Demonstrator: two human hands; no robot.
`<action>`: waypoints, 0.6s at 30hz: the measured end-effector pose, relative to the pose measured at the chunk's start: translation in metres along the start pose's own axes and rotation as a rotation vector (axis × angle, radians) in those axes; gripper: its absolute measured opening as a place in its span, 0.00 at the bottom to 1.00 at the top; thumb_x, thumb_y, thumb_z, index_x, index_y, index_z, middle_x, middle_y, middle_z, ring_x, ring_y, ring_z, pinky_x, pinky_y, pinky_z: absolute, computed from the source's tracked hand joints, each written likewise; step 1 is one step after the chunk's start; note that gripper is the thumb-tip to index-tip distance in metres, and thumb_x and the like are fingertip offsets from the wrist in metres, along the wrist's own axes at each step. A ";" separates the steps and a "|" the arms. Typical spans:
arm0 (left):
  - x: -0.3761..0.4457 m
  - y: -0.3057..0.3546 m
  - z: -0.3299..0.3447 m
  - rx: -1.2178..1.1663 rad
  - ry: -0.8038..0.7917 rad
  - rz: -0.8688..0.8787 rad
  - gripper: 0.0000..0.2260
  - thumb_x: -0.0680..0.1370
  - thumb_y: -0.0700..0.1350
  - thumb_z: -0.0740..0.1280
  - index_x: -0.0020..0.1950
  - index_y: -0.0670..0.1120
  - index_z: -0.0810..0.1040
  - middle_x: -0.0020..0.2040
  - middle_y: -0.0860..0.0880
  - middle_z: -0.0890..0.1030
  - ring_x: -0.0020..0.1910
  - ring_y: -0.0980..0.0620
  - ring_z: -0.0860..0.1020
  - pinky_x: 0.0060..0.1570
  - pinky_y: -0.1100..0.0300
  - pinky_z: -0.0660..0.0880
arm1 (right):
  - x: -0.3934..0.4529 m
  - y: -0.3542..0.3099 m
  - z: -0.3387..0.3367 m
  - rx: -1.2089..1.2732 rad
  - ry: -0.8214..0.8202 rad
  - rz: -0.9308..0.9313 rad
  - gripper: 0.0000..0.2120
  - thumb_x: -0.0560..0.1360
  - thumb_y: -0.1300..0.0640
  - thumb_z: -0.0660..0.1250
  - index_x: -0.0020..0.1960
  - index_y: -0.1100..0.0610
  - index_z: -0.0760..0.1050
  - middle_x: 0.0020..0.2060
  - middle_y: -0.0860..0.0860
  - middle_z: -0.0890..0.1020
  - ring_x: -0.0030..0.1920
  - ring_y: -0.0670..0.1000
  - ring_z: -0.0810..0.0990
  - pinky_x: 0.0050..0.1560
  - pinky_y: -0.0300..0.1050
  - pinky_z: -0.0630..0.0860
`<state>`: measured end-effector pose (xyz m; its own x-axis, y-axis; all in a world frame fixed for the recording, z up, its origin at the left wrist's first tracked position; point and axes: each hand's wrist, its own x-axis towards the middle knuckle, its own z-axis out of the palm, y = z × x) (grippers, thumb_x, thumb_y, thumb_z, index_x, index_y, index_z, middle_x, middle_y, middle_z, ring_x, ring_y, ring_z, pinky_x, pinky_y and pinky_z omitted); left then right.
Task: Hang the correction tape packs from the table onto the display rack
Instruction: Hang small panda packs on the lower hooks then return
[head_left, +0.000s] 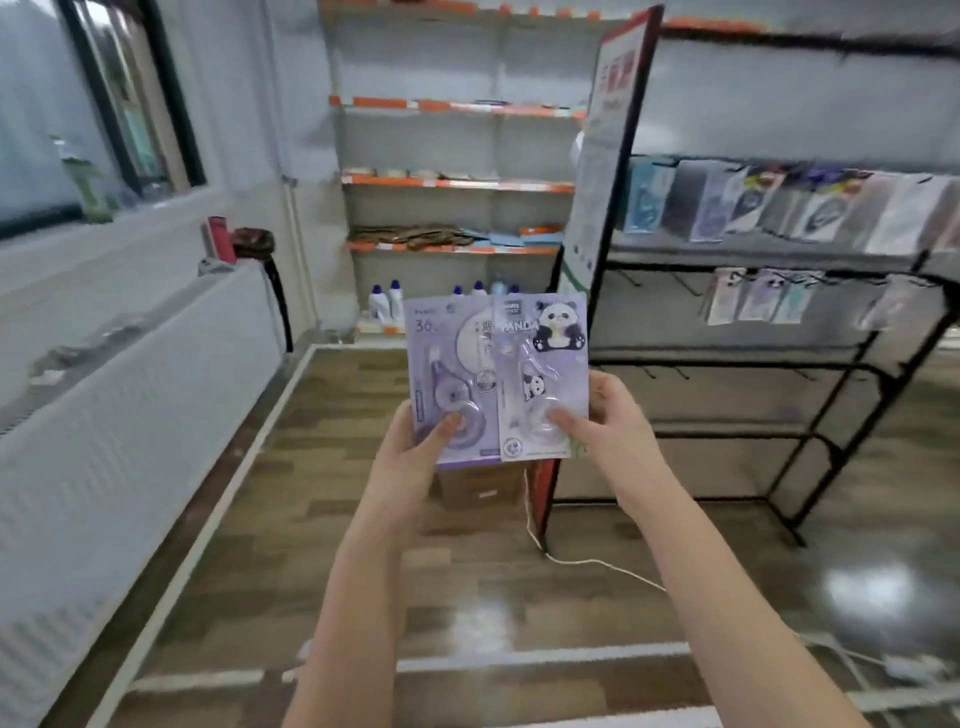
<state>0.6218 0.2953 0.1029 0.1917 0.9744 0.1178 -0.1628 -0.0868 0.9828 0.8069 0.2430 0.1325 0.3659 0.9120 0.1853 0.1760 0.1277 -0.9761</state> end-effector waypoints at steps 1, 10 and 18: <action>0.008 -0.002 0.022 0.009 -0.044 -0.012 0.08 0.78 0.44 0.68 0.54 0.54 0.77 0.48 0.60 0.84 0.51 0.63 0.80 0.49 0.68 0.74 | 0.005 0.003 -0.022 0.009 0.040 -0.007 0.17 0.73 0.61 0.72 0.57 0.49 0.71 0.51 0.43 0.81 0.50 0.41 0.80 0.48 0.36 0.74; 0.081 -0.031 0.207 0.029 -0.342 -0.008 0.11 0.79 0.45 0.66 0.61 0.54 0.74 0.58 0.56 0.81 0.60 0.57 0.77 0.61 0.58 0.71 | 0.062 0.041 -0.192 -0.002 0.337 -0.015 0.14 0.75 0.63 0.68 0.52 0.46 0.71 0.52 0.47 0.80 0.48 0.44 0.77 0.46 0.35 0.72; 0.181 -0.065 0.345 0.030 -0.463 -0.008 0.10 0.80 0.48 0.65 0.60 0.53 0.75 0.57 0.57 0.81 0.59 0.57 0.77 0.56 0.60 0.72 | 0.163 0.073 -0.307 -0.009 0.359 0.000 0.17 0.75 0.60 0.69 0.61 0.50 0.70 0.55 0.47 0.81 0.53 0.45 0.79 0.49 0.39 0.73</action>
<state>1.0011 0.4058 0.1096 0.6057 0.7806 0.1543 -0.1330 -0.0919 0.9869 1.1603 0.2815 0.1260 0.6637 0.7165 0.2148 0.1833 0.1227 -0.9754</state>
